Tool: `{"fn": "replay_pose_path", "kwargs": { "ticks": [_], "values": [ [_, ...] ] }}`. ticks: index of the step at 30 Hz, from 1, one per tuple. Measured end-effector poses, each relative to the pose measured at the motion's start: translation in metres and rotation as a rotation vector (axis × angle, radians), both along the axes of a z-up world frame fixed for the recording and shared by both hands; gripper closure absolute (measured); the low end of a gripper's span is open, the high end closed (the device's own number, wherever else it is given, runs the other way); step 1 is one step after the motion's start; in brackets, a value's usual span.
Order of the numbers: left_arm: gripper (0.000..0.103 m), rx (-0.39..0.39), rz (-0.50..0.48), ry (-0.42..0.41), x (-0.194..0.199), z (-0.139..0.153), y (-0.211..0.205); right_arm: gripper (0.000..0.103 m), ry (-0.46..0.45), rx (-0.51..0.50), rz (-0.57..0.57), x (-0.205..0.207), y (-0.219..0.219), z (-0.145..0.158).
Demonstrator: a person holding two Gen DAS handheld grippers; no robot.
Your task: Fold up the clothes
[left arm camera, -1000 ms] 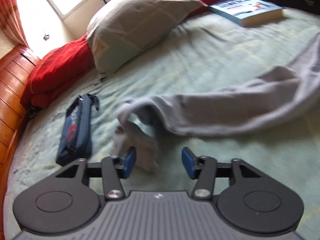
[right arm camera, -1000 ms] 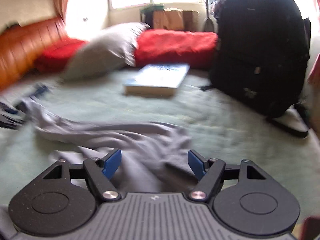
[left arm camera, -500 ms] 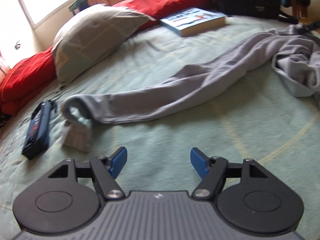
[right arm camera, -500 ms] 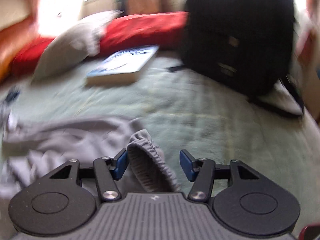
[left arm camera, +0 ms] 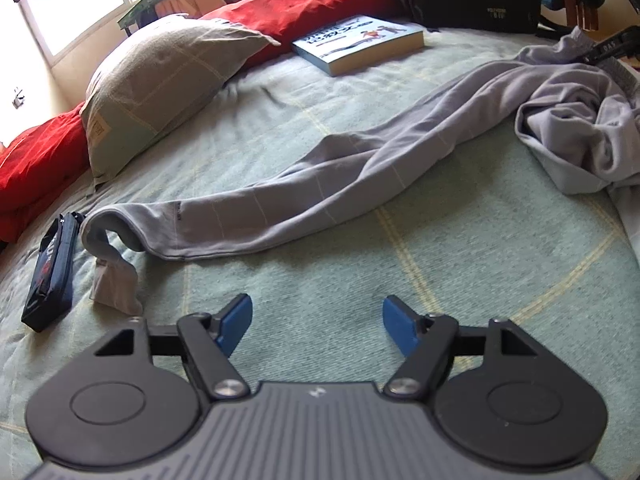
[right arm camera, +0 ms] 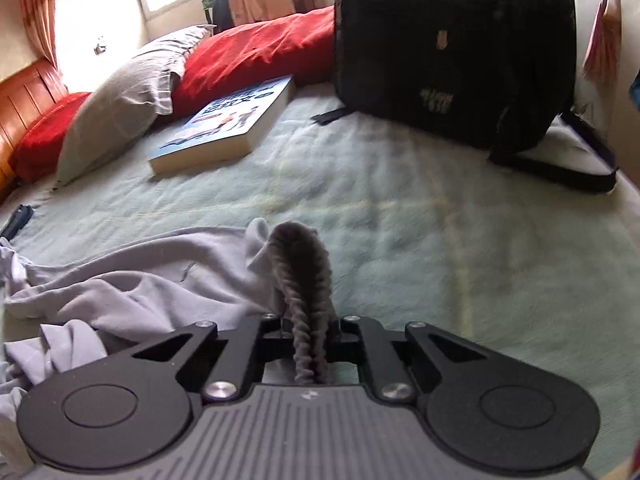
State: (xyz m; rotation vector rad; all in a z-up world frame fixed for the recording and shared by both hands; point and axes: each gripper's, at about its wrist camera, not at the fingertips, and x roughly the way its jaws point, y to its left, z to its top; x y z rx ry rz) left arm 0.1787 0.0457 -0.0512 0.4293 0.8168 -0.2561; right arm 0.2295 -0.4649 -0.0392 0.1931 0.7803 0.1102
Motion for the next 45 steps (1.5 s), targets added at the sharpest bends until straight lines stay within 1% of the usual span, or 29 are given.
{"fn": "replay_pose_path", "kwargs": {
  "ticks": [3, 5, 6, 8, 11, 13, 15, 17, 21, 26, 27, 30, 32, 36, 37, 39, 40, 45],
  "values": [
    [0.029, -0.006, -0.010, 0.000, -0.003, 0.002, -0.003, 0.091, 0.019, 0.007, -0.049, 0.000, -0.021, 0.004],
    [0.029, -0.014, -0.023, -0.001, -0.007, 0.003, -0.005, 0.086, 0.040, 0.031, -0.093, 0.000, -0.038, 0.002],
    [0.029, -0.017, -0.029, -0.002, -0.008, 0.003, -0.007, 0.082, 0.047, 0.047, -0.118, -0.001, -0.046, -0.001],
    [0.028, -0.024, -0.044, -0.006, -0.011, 0.004, -0.012, 0.058, 0.047, 0.064, -0.165, -0.007, -0.055, -0.003],
    [0.025, -0.029, -0.072, -0.016, -0.017, 0.007, -0.022, 0.047, 0.006, 0.039, -0.160, -0.027, -0.049, 0.004],
    [0.025, -0.025, -0.096, -0.028, -0.023, 0.008, -0.028, 0.043, -0.014, 0.013, -0.131, -0.039, -0.040, 0.011],
    [0.025, -0.018, -0.113, -0.039, -0.029, 0.010, -0.035, 0.041, -0.034, -0.013, -0.094, -0.053, -0.028, 0.020],
    [0.024, -0.032, -0.118, -0.038, -0.035, 0.011, -0.039, 0.037, -0.057, -0.004, -0.054, -0.069, -0.016, 0.028],
    [0.024, -0.060, -0.135, -0.033, -0.048, 0.013, -0.045, 0.037, -0.078, 0.049, 0.027, -0.099, 0.009, 0.038],
    [0.021, -0.071, -0.163, -0.040, -0.070, 0.016, -0.054, 0.037, -0.079, 0.137, 0.138, -0.133, 0.046, 0.038],
    [0.021, -0.073, -0.168, -0.041, -0.074, 0.017, -0.056, 0.036, -0.073, 0.162, 0.159, -0.140, 0.053, 0.036],
    [0.020, -0.077, -0.183, -0.049, -0.088, 0.020, -0.062, 0.029, -0.044, 0.227, 0.215, -0.157, 0.069, 0.027],
    [0.020, -0.089, -0.194, -0.037, -0.094, 0.020, -0.066, 0.027, -0.016, 0.243, 0.228, -0.165, 0.079, 0.017],
    [0.019, -0.114, -0.215, -0.009, -0.106, 0.018, -0.075, 0.025, 0.068, 0.272, 0.205, -0.172, 0.087, -0.013],
    [0.017, -0.120, -0.220, -0.002, -0.109, 0.017, -0.077, 0.024, 0.069, 0.273, 0.198, -0.176, 0.088, -0.018],
    [0.014, -0.132, -0.231, 0.012, -0.114, 0.017, -0.081, 0.019, 0.039, 0.280, 0.197, -0.183, 0.091, -0.020],
    [0.012, -0.139, -0.236, 0.019, -0.117, 0.016, -0.084, 0.014, 0.033, 0.284, 0.196, -0.186, 0.093, -0.020],
    [0.012, -0.170, -0.263, 0.054, -0.132, 0.014, -0.095, 0.005, 0.007, 0.273, 0.189, -0.189, 0.101, -0.023]
  ]
}}
